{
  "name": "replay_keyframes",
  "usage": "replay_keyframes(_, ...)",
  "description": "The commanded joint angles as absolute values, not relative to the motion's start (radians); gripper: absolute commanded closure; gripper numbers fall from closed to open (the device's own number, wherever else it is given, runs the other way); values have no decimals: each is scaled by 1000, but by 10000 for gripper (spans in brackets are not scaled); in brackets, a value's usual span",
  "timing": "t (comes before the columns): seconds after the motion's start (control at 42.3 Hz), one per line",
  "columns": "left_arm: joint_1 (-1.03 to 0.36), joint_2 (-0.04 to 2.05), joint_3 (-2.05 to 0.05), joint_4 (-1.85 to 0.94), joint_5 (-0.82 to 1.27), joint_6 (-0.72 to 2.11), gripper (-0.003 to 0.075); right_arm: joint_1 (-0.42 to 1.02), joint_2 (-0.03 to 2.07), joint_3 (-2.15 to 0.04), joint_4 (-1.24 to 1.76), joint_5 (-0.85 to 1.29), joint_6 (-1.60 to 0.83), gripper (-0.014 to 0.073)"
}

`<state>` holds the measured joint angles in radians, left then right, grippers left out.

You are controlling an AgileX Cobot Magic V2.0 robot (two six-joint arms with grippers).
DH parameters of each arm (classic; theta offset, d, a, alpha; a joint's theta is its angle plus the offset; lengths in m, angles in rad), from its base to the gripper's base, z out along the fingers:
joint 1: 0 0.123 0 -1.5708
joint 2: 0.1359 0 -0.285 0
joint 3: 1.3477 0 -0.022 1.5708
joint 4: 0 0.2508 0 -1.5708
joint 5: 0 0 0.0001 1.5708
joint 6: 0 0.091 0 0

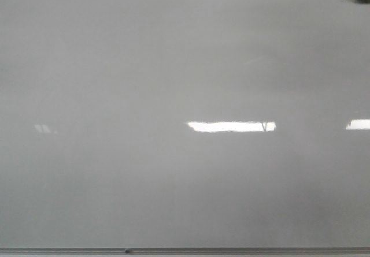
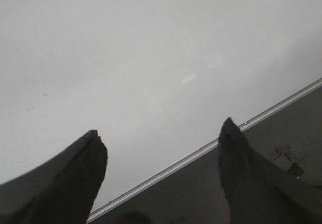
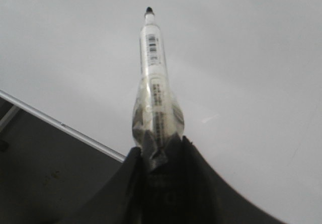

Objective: Write number 5 on whiteboard

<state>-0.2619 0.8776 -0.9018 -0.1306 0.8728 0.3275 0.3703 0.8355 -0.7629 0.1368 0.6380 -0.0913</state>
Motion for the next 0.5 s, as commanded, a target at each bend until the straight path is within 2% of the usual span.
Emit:
replay_keyframes(0.0,-258,874,-927,-152,802,316,258,365,845,-749,136,456,-88,613)
replay_keyframes(0.142,-258,878,-927,-156,783,316,258,365,907,-746,136,387,-100,616)
replay_keyframes(0.236,-258,878,-927,-159,770,316,258,365,954,-746,136,313,-100,665)
replay_keyframes(0.331,-258,878,-927,-159,761,316,258,365,1006,-753,136,221,-100,662)
replay_keyframes(0.473,-258,878,-927,-159,755,316,258,365,1073,-800,136,202,-100,662)
